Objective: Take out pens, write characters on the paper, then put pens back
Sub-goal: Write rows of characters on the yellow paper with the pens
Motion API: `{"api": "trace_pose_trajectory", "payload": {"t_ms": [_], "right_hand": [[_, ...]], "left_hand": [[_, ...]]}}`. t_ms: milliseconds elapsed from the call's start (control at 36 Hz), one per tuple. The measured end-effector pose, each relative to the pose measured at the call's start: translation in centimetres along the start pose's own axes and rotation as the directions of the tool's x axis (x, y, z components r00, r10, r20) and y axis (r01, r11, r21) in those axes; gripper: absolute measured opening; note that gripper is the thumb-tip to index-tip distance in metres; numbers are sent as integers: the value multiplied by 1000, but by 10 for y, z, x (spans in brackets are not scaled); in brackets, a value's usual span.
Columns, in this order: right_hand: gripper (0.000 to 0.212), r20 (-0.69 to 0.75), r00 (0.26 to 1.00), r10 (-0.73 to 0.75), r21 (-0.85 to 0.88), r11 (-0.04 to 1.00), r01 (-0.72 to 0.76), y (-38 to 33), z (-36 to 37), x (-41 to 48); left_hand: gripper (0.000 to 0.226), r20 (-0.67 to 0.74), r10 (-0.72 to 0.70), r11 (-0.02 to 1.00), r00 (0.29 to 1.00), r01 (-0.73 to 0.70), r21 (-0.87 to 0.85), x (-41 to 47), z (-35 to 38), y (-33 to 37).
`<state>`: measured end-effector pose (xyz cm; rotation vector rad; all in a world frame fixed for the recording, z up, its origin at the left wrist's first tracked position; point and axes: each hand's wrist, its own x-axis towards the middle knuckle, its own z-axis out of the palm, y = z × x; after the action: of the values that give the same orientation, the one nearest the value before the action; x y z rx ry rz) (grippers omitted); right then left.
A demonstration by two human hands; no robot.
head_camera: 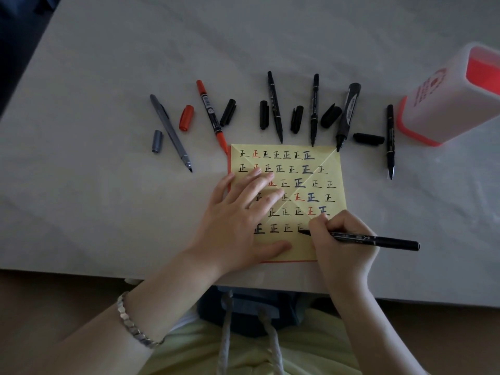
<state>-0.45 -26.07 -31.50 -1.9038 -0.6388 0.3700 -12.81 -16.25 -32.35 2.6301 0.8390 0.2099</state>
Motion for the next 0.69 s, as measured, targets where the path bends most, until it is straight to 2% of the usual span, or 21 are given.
{"api": "trace_pose_trajectory", "payload": {"t_ms": [111,278,389,528,611,694], "right_hand": [[39,15,1000,-14,-20,1000,14,0,1,0],[35,-96,995,26,-20,999,-28,0,1,-1],[33,-110,993,37,-40,998,-41,0,1,0],[31,-149,984,99,38,995,-94,-3,-3,5],[26,-99,976,193,169,970,-174,-8,-6,10],[28,25,964,264,231,937,-262,-16,-11,24]], "left_hand": [[77,-8,-1,1000,1000,1,-4,0,0,0],[78,-15,4,1000,1000,-4,-16,0,0,0],[78,-19,5,1000,1000,-5,-20,0,0,0],[78,-17,8,1000,1000,-8,-11,0,0,0],[78,-9,6,1000,1000,-6,-3,0,0,0],[77,-10,10,1000,1000,-10,5,0,0,-1]]}}
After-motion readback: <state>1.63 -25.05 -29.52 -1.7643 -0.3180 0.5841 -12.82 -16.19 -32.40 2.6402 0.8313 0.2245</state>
